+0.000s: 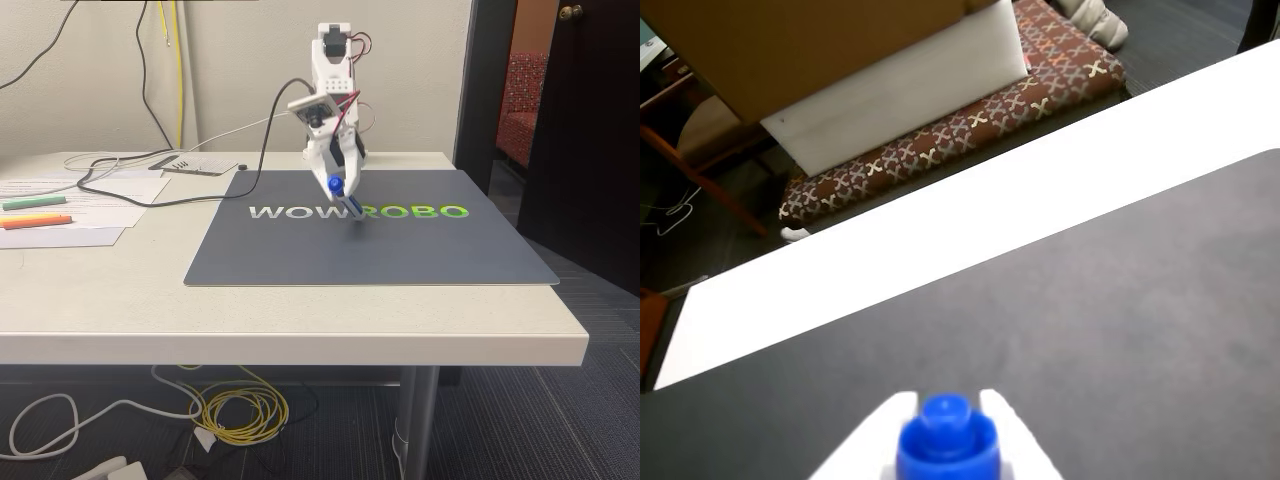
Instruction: Pick up the blue marker.
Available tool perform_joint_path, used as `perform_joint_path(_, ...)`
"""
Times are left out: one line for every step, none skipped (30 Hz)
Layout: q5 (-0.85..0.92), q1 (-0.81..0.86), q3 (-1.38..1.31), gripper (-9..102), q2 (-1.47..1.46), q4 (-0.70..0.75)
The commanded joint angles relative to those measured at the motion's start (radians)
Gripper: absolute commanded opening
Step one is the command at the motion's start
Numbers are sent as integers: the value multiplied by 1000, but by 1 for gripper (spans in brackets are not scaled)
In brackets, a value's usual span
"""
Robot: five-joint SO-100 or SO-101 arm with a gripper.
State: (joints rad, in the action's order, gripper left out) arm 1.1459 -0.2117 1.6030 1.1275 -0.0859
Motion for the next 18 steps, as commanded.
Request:
perform_joint_path(-12, 5, 5, 6, 97, 21)
perform_joint_path(-14, 5, 9, 6, 101, 25)
perform_joint_path(-14, 5, 12, 6, 104, 26)
perform_joint_path(-14, 5, 15, 6, 106, 26)
perform_joint_path(-14, 5, 18, 6, 106, 25)
perform_joint_path(-14, 5, 23, 6, 106, 20)
perform_joint_path(-14, 5, 26, 7, 106, 17)
perform_joint_path(-15, 5, 26, 7, 106, 17)
perform_joint_path(-18, 5, 26, 7, 106, 17)
perform_joint_path(-21, 5, 26, 6, 106, 17)
perform_joint_path(-25, 5, 26, 6, 109, 17)
perform_joint_path(-28, 5, 26, 6, 115, 25)
perform_joint_path(-29, 6, 26, 6, 121, 31)
perform_joint_path(-34, 6, 26, 5, 129, 40)
perform_joint_path(-41, 6, 26, 4, 135, 48)
perform_joint_path(-49, 6, 26, 3, 143, 55)
perform_joint_path(-52, 6, 26, 2, 150, 66)
perform_joint_path(-57, 6, 26, 2, 158, 75)
